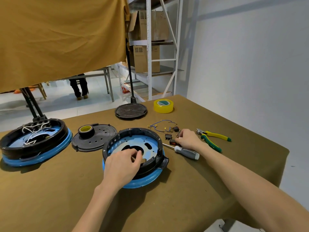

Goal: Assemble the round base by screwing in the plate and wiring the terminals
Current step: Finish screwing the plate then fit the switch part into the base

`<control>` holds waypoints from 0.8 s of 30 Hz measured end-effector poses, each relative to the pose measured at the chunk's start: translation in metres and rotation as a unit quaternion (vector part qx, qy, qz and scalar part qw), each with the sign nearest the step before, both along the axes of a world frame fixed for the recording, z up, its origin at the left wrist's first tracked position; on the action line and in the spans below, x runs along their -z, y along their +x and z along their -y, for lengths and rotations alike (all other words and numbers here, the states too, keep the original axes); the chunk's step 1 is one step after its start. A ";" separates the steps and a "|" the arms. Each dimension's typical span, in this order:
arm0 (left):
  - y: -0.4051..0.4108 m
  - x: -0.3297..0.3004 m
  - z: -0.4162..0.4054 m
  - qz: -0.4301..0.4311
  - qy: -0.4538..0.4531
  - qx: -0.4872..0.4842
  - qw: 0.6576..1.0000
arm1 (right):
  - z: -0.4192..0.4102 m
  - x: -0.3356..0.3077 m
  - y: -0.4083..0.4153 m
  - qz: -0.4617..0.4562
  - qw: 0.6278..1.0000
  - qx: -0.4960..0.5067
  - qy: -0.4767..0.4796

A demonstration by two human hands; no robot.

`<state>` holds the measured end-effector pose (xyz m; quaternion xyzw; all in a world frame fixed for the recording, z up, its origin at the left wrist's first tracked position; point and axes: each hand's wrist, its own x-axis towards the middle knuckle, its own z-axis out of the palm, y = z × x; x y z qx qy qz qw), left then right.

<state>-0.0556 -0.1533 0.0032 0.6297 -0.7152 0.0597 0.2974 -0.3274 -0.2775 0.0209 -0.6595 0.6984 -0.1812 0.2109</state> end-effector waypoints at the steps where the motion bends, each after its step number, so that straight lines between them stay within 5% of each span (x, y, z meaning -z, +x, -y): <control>1: 0.000 0.000 0.000 -0.004 -0.001 0.000 1.000 | 0.002 0.001 0.001 -0.020 0.999 -0.029 0.014; 8: -0.001 0.000 0.000 -0.013 -0.021 -0.002 1.000 | 0.015 0.005 0.012 -0.046 0.993 -0.112 0.017; 13: 0.000 0.000 0.000 -0.013 -0.031 0.003 0.999 | 0.020 0.003 0.001 0.229 0.971 0.027 0.066; 15: 0.000 0.000 0.000 -0.013 -0.034 0.003 0.999 | 0.021 0.000 -0.004 0.272 0.957 0.038 0.089; 18: -0.001 0.000 -0.001 -0.012 -0.033 0.003 0.999 | 0.019 0.003 -0.005 0.240 0.968 0.003 0.077; 21: -0.002 -0.001 -0.002 -0.013 -0.032 0.003 0.999 | 0.017 0.013 -0.006 0.053 0.994 -0.094 -0.017; 24: -0.001 -0.002 -0.002 -0.009 -0.028 0.004 1.000 | 0.014 0.018 -0.005 0.013 0.994 -0.091 -0.054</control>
